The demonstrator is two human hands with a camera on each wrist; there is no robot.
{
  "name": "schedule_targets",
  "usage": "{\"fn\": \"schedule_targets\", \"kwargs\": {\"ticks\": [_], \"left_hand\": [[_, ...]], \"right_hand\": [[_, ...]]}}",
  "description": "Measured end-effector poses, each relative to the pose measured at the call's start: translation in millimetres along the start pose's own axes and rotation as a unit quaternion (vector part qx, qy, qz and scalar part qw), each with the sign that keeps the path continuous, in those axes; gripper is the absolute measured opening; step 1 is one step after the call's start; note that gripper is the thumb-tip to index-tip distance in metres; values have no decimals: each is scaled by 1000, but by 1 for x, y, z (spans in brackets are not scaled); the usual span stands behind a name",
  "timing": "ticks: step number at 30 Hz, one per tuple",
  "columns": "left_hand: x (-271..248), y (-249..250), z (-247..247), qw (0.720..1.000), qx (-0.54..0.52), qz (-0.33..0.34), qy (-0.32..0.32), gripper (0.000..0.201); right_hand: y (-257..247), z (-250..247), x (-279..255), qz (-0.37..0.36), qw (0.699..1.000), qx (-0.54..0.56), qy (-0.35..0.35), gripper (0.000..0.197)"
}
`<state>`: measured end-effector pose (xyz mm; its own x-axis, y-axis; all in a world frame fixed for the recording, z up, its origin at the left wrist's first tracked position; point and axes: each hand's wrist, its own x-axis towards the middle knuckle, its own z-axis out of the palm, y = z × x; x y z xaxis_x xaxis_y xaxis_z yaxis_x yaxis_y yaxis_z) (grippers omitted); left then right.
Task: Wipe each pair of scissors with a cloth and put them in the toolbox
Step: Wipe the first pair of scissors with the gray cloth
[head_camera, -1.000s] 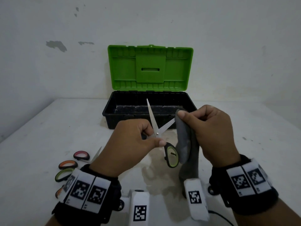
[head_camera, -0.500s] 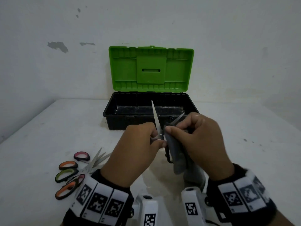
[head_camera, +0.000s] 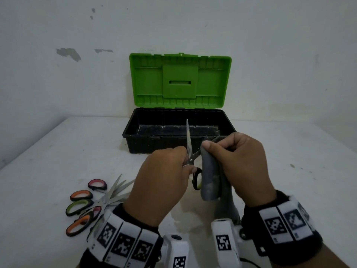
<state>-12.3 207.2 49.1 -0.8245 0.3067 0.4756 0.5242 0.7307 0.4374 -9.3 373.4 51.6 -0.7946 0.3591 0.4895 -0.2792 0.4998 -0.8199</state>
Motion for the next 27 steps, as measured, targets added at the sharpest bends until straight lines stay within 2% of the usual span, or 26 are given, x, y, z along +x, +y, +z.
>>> {"fn": "schedule_targets", "kwargs": {"ticks": [5,10,15,19,24,27], "left_hand": [[-2,-5,2,1000,-15,7,12,31],[-1,-6,4,999,-23,12,24,31],[-2,-12,2,998,-26,27,44,28],[-3,-11,2,998,-36,34,47,29],[-4,-12,0,997,-38,39,46,27],[-3,-8,0,998,-31,41,46,27]], "right_hand": [[-4,2,-7,-2,999,-4,-47,26],[5,-3,6,25,1000,10,12,30],[-1,0,-3,15,999,17,-32,28],[7,-7,11,39,999,27,23,31],[2,-5,1,19,999,21,-27,30],[11,-10,14,34,999,39,15,32]]}}
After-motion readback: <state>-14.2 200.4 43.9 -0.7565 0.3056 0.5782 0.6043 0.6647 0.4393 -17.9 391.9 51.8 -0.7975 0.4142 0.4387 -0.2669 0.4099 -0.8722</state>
